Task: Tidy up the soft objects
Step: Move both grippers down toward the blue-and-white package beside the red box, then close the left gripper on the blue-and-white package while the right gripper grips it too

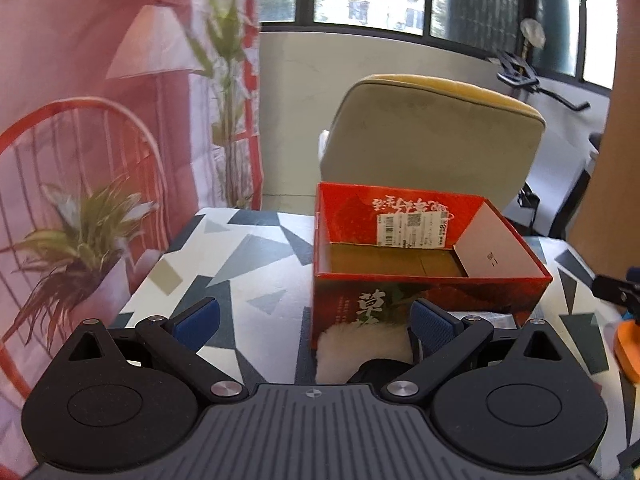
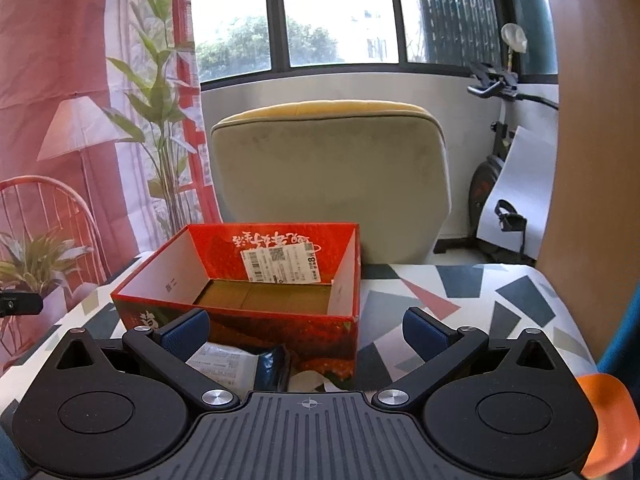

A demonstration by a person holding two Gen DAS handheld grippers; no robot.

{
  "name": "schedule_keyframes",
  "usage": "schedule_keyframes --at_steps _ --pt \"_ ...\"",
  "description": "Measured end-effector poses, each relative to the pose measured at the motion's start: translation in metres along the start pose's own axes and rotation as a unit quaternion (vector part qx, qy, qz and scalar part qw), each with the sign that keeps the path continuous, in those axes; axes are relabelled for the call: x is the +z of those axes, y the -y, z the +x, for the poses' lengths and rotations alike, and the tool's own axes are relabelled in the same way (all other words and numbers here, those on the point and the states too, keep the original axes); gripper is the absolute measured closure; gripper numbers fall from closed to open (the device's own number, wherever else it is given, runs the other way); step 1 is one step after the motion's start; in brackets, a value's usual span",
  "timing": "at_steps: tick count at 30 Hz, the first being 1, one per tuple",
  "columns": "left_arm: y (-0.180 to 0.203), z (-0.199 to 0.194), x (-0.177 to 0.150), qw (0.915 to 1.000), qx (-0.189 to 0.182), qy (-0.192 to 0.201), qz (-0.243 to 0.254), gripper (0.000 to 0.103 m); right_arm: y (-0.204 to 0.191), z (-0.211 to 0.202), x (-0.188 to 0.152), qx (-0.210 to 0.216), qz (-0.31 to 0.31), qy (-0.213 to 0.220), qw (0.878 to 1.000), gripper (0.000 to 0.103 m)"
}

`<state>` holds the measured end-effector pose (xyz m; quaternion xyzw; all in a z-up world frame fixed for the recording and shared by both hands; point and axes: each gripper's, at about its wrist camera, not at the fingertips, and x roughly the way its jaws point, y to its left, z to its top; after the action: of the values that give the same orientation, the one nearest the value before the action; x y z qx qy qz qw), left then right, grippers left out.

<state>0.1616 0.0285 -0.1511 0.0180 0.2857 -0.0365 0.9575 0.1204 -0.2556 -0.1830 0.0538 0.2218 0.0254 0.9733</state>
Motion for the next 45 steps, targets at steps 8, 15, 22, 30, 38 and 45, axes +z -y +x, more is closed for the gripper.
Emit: schedule_keyframes --at_steps 8,15,22,30,38,45 --pt "0.008 0.014 0.013 0.9996 -0.019 -0.003 0.019 0.032 0.007 0.023 0.0 0.013 -0.003 -0.022 1.0 0.033" --pt "0.029 0.037 0.028 0.9969 -0.067 -0.038 0.018 0.066 0.011 0.045 -0.008 0.028 -0.008 -0.052 0.998 0.08" --pt "0.049 0.048 0.048 0.9946 -0.083 -0.043 0.045 0.073 0.009 0.06 0.008 0.05 -0.028 -0.07 0.996 0.098" --pt "0.058 0.096 0.006 0.9766 -0.13 -0.153 0.077 0.073 0.007 0.089 -0.009 0.088 -0.029 -0.143 0.985 0.089" --pt "0.058 0.126 -0.015 0.9603 -0.171 -0.211 0.061 0.073 -0.009 0.106 -0.025 0.124 -0.034 -0.188 0.974 0.08" --pt "0.062 0.137 -0.018 0.9521 -0.19 -0.233 0.056 0.072 -0.008 0.115 -0.031 0.142 -0.026 -0.213 0.966 0.07"
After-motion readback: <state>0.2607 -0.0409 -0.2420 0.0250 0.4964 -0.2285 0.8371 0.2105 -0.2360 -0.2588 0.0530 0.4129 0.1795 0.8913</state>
